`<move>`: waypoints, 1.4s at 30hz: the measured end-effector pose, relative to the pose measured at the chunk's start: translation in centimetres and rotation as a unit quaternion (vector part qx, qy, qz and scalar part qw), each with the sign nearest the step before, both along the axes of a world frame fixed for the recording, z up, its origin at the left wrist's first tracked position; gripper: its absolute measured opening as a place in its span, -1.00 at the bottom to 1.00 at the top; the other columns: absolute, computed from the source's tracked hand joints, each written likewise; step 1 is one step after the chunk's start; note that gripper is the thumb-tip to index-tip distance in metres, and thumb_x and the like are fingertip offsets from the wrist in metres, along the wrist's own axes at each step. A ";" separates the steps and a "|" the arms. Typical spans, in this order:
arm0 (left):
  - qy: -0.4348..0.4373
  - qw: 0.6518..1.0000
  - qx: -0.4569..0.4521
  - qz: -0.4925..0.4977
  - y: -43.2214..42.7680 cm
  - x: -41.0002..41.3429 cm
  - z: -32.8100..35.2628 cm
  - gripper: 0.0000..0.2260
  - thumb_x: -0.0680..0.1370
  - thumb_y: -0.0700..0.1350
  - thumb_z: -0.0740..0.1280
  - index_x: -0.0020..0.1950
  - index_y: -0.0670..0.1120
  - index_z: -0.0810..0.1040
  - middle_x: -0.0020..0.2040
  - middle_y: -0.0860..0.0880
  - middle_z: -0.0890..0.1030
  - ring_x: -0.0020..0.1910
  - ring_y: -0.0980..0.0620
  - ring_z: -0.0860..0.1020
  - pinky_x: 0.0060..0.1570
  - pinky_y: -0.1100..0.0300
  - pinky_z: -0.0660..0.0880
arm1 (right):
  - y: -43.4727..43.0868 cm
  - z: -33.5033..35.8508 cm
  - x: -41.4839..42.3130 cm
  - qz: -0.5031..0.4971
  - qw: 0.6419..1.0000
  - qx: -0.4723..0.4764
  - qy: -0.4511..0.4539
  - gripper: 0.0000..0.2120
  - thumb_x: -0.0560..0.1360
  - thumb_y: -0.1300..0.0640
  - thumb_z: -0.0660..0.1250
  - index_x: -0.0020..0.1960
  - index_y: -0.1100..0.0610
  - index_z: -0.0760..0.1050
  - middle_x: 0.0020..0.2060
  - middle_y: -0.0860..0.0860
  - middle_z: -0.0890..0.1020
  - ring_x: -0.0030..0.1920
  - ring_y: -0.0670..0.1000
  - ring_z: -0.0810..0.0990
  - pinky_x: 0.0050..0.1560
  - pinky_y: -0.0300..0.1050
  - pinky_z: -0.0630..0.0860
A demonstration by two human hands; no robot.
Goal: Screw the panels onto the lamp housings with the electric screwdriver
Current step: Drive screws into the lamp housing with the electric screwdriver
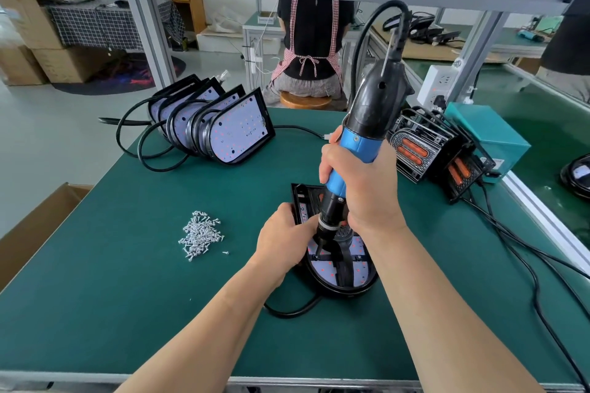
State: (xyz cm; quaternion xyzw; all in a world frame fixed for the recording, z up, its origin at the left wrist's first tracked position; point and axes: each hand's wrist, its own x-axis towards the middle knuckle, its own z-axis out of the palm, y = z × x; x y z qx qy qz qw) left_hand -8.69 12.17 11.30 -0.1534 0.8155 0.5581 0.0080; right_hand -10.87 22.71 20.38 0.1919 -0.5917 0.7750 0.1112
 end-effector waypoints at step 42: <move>-0.026 0.934 -0.334 -0.126 -12.6 4.3 2.6 -0.84 0.43 -0.23 0.45 -0.23 0.03 0.57 -0.28 0.05 0.59 -0.28 0.19 0.46 -0.31 0.26 0.40 | 3.9 0.6 2.7 -0.142 0.961 -0.222 -0.086 -0.86 0.40 0.32 0.31 -0.12 0.12 0.44 -0.44 -0.05 0.49 -0.44 -0.02 0.46 -0.36 -0.26 0.45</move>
